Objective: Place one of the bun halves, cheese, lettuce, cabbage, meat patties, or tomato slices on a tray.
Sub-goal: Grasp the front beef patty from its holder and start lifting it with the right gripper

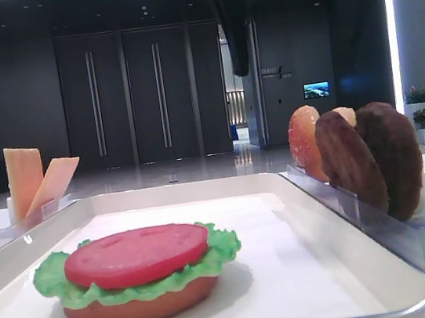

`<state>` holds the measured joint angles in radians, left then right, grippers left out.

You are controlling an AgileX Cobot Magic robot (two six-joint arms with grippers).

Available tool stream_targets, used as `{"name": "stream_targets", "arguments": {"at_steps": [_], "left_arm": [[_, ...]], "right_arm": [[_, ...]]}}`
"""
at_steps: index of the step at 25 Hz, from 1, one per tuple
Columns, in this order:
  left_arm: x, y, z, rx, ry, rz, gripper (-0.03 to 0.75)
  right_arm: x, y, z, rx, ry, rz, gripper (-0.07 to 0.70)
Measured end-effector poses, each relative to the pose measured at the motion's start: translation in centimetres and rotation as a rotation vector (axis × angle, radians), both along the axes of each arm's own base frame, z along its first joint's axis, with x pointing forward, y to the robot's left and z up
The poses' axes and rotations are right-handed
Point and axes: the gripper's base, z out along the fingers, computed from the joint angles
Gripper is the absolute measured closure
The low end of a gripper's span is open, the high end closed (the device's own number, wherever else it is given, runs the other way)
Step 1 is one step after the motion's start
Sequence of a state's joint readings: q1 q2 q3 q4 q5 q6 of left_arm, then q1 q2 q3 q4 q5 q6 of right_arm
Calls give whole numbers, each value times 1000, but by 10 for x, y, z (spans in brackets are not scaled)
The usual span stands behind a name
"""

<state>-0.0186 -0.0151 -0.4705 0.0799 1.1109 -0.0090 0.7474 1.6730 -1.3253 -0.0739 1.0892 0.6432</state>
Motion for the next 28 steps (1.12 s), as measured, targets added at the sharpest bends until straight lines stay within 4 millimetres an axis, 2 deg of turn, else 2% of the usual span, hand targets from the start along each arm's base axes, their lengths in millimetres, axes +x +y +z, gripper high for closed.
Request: {"name": "stream_targets", "arguments": {"at_steps": [11,28], "left_arm": [[0,0,0,0,0,0,449],[0,0,0,1,0,0,571]], "right_arm": [[15,-6,-11,-33,-28,-45,93],[29,0,-39,-7,36,-43,93]]}}
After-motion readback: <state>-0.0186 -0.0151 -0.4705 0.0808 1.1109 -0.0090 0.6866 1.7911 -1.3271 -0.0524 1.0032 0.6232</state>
